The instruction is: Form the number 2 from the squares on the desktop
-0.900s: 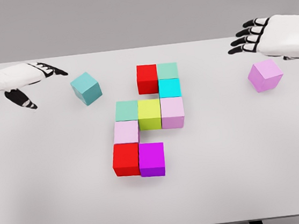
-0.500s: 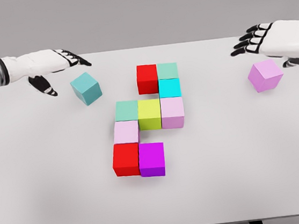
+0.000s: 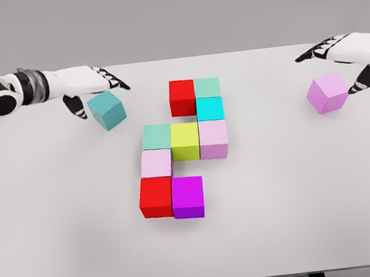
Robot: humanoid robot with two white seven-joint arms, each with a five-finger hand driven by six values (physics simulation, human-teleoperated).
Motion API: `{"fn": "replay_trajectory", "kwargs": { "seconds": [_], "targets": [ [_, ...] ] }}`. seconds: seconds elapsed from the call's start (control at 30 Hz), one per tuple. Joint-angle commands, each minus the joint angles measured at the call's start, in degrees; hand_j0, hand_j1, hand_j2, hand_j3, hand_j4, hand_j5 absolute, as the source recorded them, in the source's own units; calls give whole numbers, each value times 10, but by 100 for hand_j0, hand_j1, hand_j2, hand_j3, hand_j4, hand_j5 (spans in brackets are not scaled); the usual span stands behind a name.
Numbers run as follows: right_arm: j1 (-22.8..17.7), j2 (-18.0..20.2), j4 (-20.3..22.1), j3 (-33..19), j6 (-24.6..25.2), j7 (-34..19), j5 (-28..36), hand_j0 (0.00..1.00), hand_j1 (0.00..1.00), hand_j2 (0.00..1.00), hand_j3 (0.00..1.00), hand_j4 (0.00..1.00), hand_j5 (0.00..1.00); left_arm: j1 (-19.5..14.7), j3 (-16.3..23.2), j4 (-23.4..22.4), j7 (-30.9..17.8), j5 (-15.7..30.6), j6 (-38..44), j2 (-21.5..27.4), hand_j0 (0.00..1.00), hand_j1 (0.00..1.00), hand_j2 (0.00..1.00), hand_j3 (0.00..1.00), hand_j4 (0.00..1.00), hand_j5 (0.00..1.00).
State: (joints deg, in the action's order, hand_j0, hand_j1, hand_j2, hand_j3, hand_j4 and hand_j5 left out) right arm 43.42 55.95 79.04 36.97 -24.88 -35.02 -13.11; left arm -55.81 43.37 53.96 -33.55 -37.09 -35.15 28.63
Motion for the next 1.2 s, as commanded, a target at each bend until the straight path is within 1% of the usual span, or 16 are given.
{"fn": "replay_trajectory", "kwargs": {
  "seconds": [0.0, 0.13, 0.17, 0.23, 0.3, 0.4, 0.47, 0.6, 0.7, 0.77, 0.83, 0.87, 0.93, 1.17],
  "targets": [
    [0, -7, -8, 18, 11, 0, 3, 100, 100, 100, 100, 100, 100, 0, -2, -10, 1, -14, 1, -6, 100, 100, 100, 100, 100, 100],
    [0, -10, -22, 36, 11, 0, 3, 100, 100, 100, 100, 100, 100, -2, -1, -11, 1, -26, 1, -22, 100, 100, 100, 100, 100, 100],
    [0, -13, -32, 43, 11, 0, 3, 100, 100, 100, 100, 100, 100, -2, 1, -17, 1, -33, 1, -24, 100, 100, 100, 100, 100, 100],
    [1, -20, -56, 43, 10, 0, 2, 100, 100, 100, 100, 100, 100, -3, 0, -25, 15, -53, 1, -33, 100, 100, 100, 100, 100, 100],
    [4, -25, -66, 43, 11, 0, 1, 100, 100, 100, 100, 100, 100, -3, 0, -35, 22, -60, 1, -34, 100, 100, 100, 100, 100, 100],
    [10, -35, -93, 44, 10, 0, 0, 100, 100, 100, 100, 100, 100, -2, 1, -43, 47, -91, 1, -41, 99, 99, 99, 99, 99, 99],
    [18, -44, -108, 44, 10, 0, -2, 100, 100, 100, 100, 100, 100, 1, 3, -50, 62, -105, 1, -42, 99, 99, 99, 99, 99, 99],
    [18, -54, -120, 47, 10, 0, -4, 100, 100, 100, 100, 100, 100, 1, 21, -54, 82, -108, 1, -42, 99, 99, 99, 99, 99, 99],
    [25, -65, -146, 59, 10, 0, -5, 100, 100, 100, 100, 100, 100, 4, 25, -56, 88, -108, 1, -41, 99, 99, 99, 99, 99, 99],
    [32, -70, -158, 64, 10, 0, -5, 100, 100, 100, 100, 100, 100, 4, 37, -61, 89, -108, 1, -41, 90, 90, 90, 90, 90, 90],
    [32, -78, -169, 65, 10, 0, -16, 100, 100, 100, 100, 100, 100, 6, 38, -62, 92, -108, 1, -40, 85, 85, 85, 85, 85, 85],
    [34, -82, -177, 65, 10, 0, -17, 100, 100, 100, 100, 100, 100, 6, 38, -67, 92, -107, 1, -40, 81, 81, 81, 81, 81, 81],
    [40, -91, -193, 65, 10, 0, -18, 100, 100, 100, 100, 100, 100, 6, 37, -75, 92, -107, 1, -39, 63, 63, 63, 63, 63, 63],
    [49, -107, -220, 65, 10, 0, -47, 100, 100, 100, 100, 100, 100, 5, 34, -75, 92, -104, 1, -38, 49, 49, 49, 49, 49, 49]
  ]
}}
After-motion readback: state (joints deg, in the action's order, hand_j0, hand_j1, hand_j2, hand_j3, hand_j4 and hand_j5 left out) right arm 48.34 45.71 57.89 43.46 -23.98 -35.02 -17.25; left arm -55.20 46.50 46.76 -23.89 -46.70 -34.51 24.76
